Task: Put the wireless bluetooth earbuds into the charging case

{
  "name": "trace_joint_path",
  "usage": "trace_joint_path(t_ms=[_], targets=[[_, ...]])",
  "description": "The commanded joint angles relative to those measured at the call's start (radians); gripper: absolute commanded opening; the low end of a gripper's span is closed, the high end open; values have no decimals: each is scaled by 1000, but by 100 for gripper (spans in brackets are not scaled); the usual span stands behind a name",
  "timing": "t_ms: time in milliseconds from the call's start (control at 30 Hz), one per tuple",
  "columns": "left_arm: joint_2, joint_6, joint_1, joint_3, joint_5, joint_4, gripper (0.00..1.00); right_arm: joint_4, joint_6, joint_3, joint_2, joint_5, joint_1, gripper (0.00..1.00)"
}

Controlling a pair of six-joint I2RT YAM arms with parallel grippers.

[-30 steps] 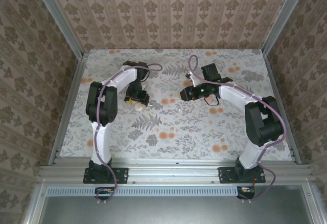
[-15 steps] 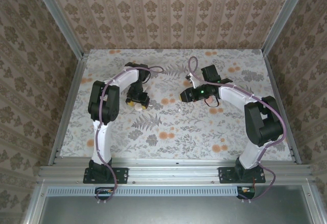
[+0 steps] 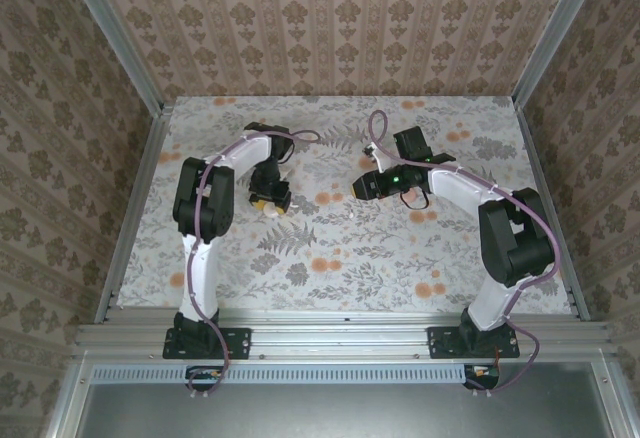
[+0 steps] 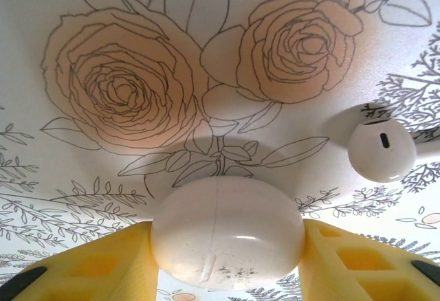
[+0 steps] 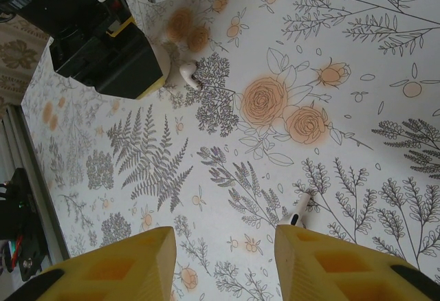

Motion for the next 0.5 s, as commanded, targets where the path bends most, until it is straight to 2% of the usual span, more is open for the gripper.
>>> trace_joint_path(t_ms=[0,133,233,367,467], targets=[[25,15,5,-3,11,-23,49,12,-6,-19,-46,-13,7,43],[9,26,2,-4,-6,-33,41,24,-4,-33,-58,-11,6,43],[-28,56,-8,-14,-18,-31,40,43,12,-49,-71,-16,1,43],[-129,148,-22,-92,-27,32,34,99,95,-82,-99,-24,-13,43],[-226,241,-27,-166,22,95,31,73,166,-79,-116,-20,-35,44]])
